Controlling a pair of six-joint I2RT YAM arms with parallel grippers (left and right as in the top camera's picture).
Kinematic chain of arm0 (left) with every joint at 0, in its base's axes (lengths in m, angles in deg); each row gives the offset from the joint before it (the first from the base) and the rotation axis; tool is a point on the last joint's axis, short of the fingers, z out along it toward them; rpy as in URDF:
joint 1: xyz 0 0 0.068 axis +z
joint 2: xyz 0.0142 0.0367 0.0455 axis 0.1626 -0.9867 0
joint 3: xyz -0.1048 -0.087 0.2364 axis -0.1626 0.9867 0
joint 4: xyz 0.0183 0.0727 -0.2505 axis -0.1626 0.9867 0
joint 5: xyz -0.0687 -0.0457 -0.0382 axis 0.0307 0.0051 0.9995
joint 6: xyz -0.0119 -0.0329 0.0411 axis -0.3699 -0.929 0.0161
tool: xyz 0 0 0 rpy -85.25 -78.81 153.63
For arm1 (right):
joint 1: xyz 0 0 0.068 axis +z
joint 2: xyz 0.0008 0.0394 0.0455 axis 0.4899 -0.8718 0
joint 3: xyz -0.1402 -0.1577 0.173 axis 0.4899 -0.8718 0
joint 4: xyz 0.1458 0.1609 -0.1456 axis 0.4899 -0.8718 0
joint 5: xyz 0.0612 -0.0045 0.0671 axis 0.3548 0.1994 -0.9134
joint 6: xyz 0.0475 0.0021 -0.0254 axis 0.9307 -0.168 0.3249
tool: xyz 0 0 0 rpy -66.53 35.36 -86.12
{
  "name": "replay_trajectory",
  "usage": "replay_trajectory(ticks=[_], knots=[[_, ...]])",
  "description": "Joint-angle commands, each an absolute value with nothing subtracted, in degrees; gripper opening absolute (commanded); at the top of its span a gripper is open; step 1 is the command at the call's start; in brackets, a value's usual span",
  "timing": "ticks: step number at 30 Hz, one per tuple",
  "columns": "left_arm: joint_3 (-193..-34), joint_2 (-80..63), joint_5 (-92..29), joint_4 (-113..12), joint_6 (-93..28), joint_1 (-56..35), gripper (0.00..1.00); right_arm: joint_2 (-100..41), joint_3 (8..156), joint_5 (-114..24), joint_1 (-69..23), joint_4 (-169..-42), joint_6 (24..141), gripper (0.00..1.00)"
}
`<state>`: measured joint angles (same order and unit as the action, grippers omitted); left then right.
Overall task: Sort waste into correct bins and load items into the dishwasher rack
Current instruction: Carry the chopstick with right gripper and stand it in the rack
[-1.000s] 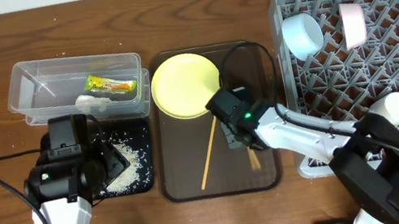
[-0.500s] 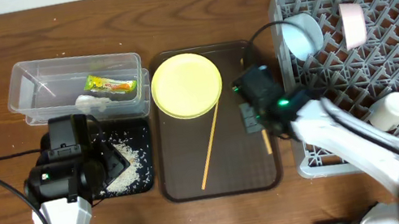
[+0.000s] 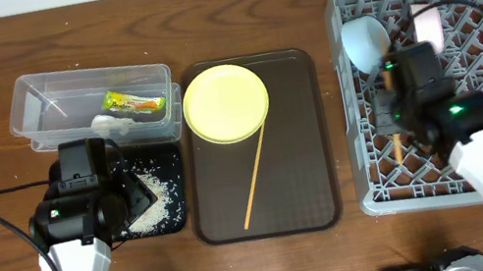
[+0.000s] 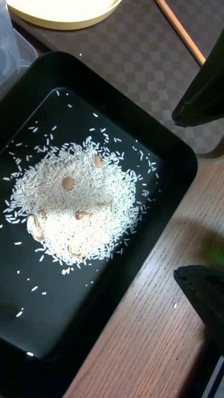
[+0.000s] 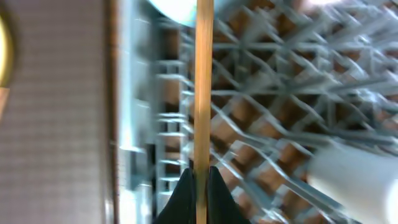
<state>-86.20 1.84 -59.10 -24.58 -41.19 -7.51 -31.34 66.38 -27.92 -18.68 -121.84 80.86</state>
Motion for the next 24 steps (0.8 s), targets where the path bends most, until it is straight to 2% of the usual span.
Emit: replay_trajectory(ticks=[1, 7, 24], knots=[[-85.80, 2.14, -59.39, -24.23, -41.50, -7.19, 0.74, -31.91, 66.21, -27.44, -21.94, -122.78, 75.68, 0.01], [-85.80, 2.14, -59.39, -24.25, -41.50, -7.19, 0.74, -34.23, 66.21, -27.42, -25.00, -123.39, 71.27, 0.01], [-85.80, 2.14, -59.39, -24.23, -41.50, -7.19, 0.74, -40.28, 66.21, -23.75, -29.28, -122.26, 71.27, 0.01]])
